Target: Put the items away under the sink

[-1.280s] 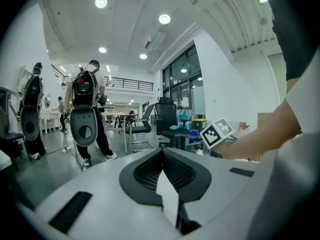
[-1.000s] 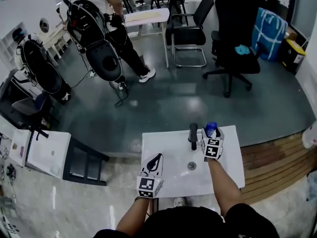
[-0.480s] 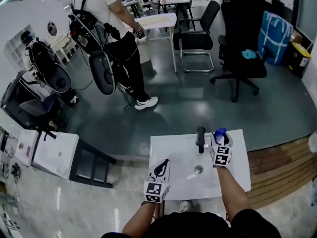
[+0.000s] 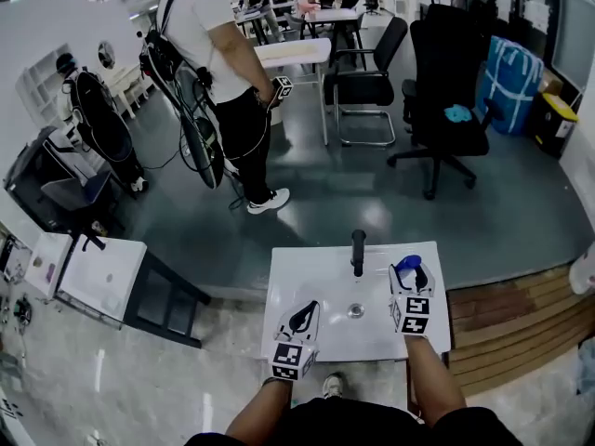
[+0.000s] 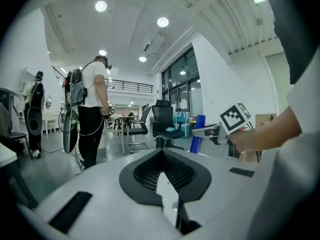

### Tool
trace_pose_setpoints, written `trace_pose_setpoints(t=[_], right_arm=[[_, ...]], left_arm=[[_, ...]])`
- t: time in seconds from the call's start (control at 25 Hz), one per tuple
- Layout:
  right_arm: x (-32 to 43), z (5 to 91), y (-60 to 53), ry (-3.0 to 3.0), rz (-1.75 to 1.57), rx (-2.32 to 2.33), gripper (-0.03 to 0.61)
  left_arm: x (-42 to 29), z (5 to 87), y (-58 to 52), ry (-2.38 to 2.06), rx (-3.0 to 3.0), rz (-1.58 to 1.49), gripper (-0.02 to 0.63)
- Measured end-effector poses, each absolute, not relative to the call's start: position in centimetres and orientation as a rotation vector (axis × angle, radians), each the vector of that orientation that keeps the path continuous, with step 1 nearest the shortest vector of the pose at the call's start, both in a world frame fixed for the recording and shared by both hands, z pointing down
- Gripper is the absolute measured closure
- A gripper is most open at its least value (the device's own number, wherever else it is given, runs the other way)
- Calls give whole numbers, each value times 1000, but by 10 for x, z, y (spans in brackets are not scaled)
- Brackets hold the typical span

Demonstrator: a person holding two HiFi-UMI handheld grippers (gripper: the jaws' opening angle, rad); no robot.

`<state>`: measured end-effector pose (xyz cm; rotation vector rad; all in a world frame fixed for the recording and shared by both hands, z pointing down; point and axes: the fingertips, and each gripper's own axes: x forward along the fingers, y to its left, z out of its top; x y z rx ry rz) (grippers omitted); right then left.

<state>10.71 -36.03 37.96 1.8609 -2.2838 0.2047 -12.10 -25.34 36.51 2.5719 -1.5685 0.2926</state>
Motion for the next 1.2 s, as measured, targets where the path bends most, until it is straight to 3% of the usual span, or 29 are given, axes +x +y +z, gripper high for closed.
trace_pose_setpoints(t=[0.28, 0.8, 1.2], right_arm=[[121, 334, -273, -2431, 115, 1756, 298], [172, 339, -132, -2495, 104, 1570, 298], [162, 334, -70, -2555, 48, 1501, 298]], left_arm=[[-71, 356, -194, -1608, 2558, 265, 594], [0, 308, -61, -1738, 2550, 146, 594], [6, 333, 2, -1717, 2520, 250, 594]])
